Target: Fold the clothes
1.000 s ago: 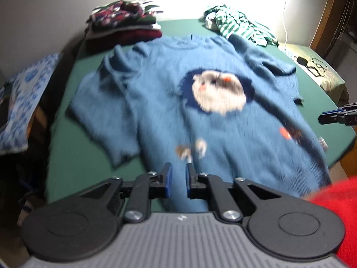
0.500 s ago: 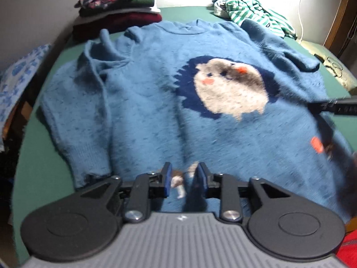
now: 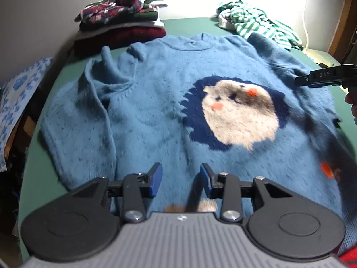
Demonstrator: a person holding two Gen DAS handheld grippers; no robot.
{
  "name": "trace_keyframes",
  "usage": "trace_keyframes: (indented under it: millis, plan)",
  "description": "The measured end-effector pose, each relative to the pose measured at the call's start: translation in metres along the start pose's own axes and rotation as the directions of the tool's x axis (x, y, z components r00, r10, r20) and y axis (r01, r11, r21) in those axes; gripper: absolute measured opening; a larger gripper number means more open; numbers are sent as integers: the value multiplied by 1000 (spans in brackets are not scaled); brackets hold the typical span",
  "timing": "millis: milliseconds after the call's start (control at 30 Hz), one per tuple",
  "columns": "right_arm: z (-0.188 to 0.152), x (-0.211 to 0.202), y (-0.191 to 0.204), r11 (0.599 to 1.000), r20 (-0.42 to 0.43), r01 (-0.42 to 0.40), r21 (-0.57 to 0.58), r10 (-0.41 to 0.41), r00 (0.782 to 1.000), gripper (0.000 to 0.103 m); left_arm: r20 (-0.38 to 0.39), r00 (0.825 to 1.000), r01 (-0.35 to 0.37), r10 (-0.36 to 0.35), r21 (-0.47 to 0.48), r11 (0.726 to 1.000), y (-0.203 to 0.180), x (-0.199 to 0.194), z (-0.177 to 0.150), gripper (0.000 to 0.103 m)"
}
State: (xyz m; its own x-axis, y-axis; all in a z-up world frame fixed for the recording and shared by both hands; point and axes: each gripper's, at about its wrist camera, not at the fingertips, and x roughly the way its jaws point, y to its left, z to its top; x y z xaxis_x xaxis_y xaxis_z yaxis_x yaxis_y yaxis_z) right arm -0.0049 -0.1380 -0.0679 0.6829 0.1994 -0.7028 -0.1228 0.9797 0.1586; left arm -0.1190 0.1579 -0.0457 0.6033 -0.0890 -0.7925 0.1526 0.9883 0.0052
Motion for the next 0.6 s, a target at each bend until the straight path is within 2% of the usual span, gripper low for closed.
trace_keyframes:
  millis: [33, 67, 200, 333, 433, 467, 533, 600]
  plan:
    - [1, 3, -3, 1000, -7, -9, 11, 9, 1000, 11, 0, 1000, -8, 8, -4, 1000, 1, 4, 2, 38]
    - [2, 6, -6, 1000, -14, -17, 22, 18, 1000, 9, -2, 1000, -14, 14, -9, 1000, 2, 6, 3, 38]
    - [3, -2, -17, 999, 27, -11, 35, 10, 1000, 6, -9, 1000, -27, 27, -25, 999, 8, 10, 1, 40]
    - [1, 6, -27, 998, 7, 10, 69, -10, 1000, 6, -9, 1000, -26, 26, -23, 999, 12, 10, -2, 45]
    - [0, 9, -20, 999, 24, 31, 12, -31, 999, 6, -6, 999, -34, 34, -7, 999, 14, 11, -2, 50]
    - [1, 8, -19, 999, 25, 38, 6, -38, 999, 6, -9, 999, -31, 31, -10, 999, 15, 11, -1, 50]
    - [4, 0, -19, 999, 35, 48, 11, -48, 998, 23, 3, 1000, -27, 27, -17, 999, 16, 7, 3, 50]
    - [4, -17, -17, 999, 96, 49, 1, -49, 994, 27, 32, 999, -36, 37, -2, 999, 15, 4, 9, 51]
